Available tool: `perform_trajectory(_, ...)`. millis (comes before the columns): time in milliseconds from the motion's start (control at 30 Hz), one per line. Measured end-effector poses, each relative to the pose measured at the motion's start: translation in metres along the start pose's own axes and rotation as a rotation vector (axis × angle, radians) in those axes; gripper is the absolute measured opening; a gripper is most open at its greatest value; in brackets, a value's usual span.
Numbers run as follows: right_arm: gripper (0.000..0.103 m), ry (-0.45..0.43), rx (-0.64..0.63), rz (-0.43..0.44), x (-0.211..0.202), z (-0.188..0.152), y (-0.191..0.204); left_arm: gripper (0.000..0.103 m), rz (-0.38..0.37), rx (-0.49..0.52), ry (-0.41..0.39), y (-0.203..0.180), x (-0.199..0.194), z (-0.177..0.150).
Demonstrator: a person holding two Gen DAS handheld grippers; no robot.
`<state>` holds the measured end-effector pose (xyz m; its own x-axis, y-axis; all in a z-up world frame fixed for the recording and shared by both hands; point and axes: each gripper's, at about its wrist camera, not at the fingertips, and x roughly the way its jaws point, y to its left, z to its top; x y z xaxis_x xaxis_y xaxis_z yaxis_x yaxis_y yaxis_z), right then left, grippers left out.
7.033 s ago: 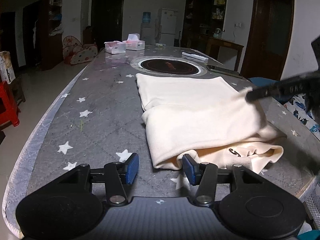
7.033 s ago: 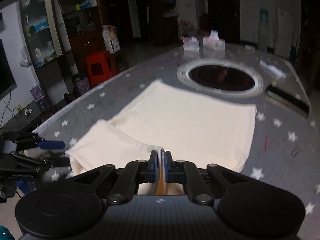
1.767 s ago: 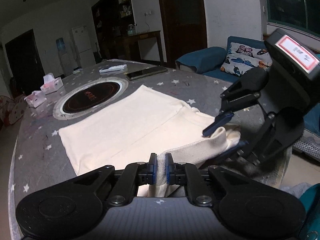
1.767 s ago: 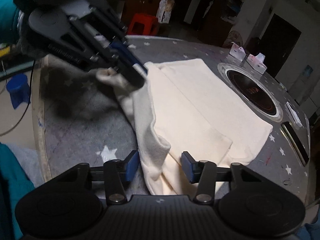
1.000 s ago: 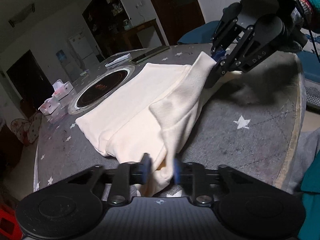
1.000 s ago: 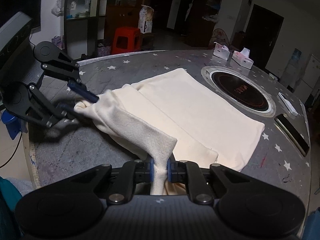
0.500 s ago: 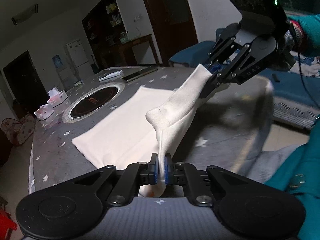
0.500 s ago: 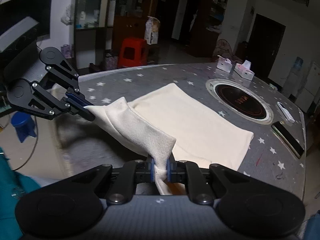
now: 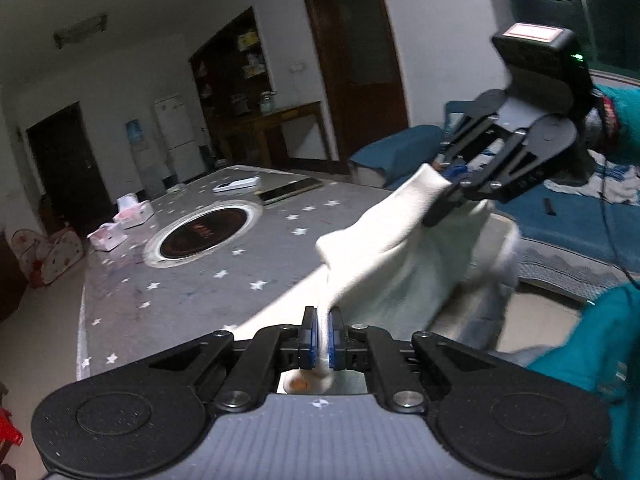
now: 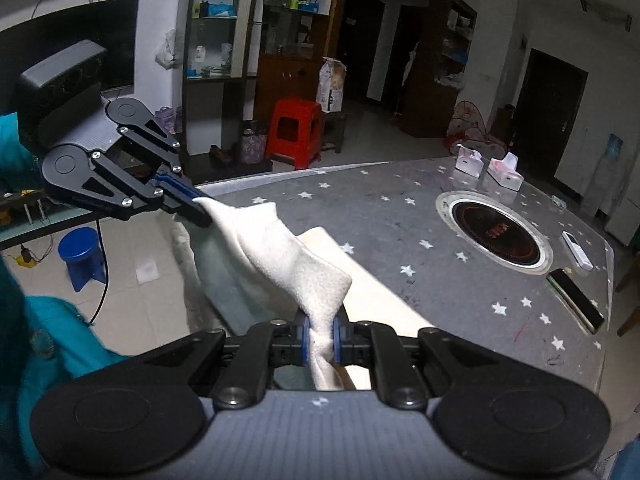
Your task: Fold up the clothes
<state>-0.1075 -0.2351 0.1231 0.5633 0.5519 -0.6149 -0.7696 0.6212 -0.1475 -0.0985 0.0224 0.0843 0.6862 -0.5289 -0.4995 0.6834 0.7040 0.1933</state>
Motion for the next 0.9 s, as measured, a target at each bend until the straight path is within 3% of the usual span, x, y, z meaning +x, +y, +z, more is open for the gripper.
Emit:
perform_trajectory(367,0.009,0.084,0.009,-0.030,0.088,0.026,-0.074,0.006,0.037,-0.088,0.113,0.072,0.106,0.006)
perform_trajectory(600,0.012,0.202,0.074,-0.053,0.168,0.005,-0.101,0.010,0.088,-0.130,0.228,0.087,0.168,-0.020)
perform_trajectory(733,0.028,0.195,0.202,-0.085,0.176,-0.010,-0.115,0.019,0.124,-0.166,0.226,0.090,0.171,-0.027)
perform_trajectory(900,0.028,0.150,0.333,-0.150,0.155,-0.022,-0.130,0.027,0.186,-0.210,0.212,0.095,0.166,-0.026)
